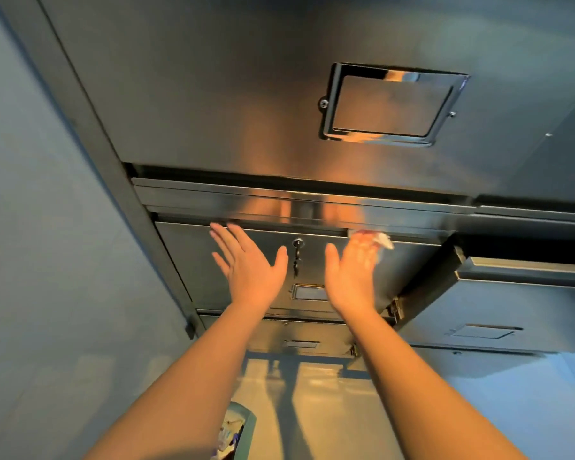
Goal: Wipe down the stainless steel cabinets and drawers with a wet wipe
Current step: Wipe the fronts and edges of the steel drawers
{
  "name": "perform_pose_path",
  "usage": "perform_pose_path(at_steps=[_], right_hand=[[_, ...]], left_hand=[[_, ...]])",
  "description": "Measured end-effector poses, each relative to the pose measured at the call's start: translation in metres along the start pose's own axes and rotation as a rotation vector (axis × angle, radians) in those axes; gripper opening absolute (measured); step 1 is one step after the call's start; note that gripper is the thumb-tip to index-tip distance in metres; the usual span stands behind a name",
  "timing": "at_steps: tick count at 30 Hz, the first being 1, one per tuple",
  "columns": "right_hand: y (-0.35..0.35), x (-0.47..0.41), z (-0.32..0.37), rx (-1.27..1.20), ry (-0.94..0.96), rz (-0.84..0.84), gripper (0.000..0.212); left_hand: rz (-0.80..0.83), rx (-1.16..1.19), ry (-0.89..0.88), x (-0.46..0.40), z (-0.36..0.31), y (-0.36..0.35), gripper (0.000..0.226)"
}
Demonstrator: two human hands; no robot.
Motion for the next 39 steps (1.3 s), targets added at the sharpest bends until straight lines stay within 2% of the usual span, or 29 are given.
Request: perform_pose_path(at_steps=[4, 8, 11, 12, 15, 17, 19, 21, 23, 28, 30, 33, 35, 37, 39], right_hand=[[-0.003, -0.003, 0.003, -0.071, 0.029, -0.043, 0.067], [0.039, -0.024, -0.048, -0.010, -0.102, -0.251, 0.061], [0.043, -0.029, -0.061, -0.110, -0.215, -0.302, 0.065], [0.037, -0.027, -0.053, -0.143, -0.205, -0.290, 0.066], [0.011, -0.013, -0.026, -0.224, -0.016, -0.223, 0.069], [0.013, -0.013, -0.031, -0.165, 0.046, -0.220, 0.068], [0.034, -0.024, -0.054, -0.081, -0.024, -0.313, 0.066], [0.055, -0.031, -0.074, -0.143, -0.151, -0.394, 0.066], [0.056, -0.029, -0.075, -0.224, -0.199, -0.419, 0.067], [0.013, -0.012, -0.034, -0.186, 0.067, -0.256, 0.067], [0.020, -0.018, -0.040, -0.143, 0.055, -0.290, 0.064], [0.039, -0.026, -0.056, -0.176, -0.151, -0.343, 0.063], [0.034, -0.026, -0.043, -0.210, -0.224, -0.307, 0.062], [0.011, -0.017, -0.002, -0.099, -0.159, -0.221, 0.063], [-0.022, 0.000, 0.044, -0.068, -0.002, -0.124, 0.066]], left_hand=[[-0.036, -0.021, 0.005, 0.001, 0.001, 0.000, 0.102], [-0.018, -0.055, -0.008, 0.000, 0.008, 0.000, 0.095], [-0.001, -0.085, -0.013, -0.001, 0.010, 0.000, 0.093], [-0.003, -0.090, -0.014, -0.001, 0.010, 0.001, 0.092], [-0.008, -0.104, -0.015, 0.000, 0.010, 0.002, 0.091], [-0.007, -0.116, -0.024, 0.001, 0.012, 0.002, 0.091], [-0.001, -0.136, -0.040, 0.001, 0.015, 0.003, 0.091], [0.001, -0.154, -0.055, 0.001, 0.017, 0.004, 0.092], [0.006, -0.154, -0.061, 0.002, 0.016, 0.004, 0.092], [-0.002, -0.135, -0.070, 0.002, 0.017, 0.004, 0.093], [0.001, -0.139, -0.074, 0.003, 0.020, 0.005, 0.092], [0.014, -0.143, -0.083, 0.002, 0.022, 0.007, 0.092], [0.026, -0.138, -0.087, 0.002, 0.023, 0.007, 0.093], [0.032, -0.137, -0.092, 0.002, 0.022, 0.006, 0.094], [0.051, -0.120, -0.098, 0.001, 0.023, 0.006, 0.095]])
Point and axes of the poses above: each hand's wrist, its own x-axis away from the middle knuckle, its own y-axis out of the back of the hand, z = x × y, the point moved 7 cm from there along -x, towards the middle knuckle, and after that the axes turned 1 degree about y, right-handed, at the moved point
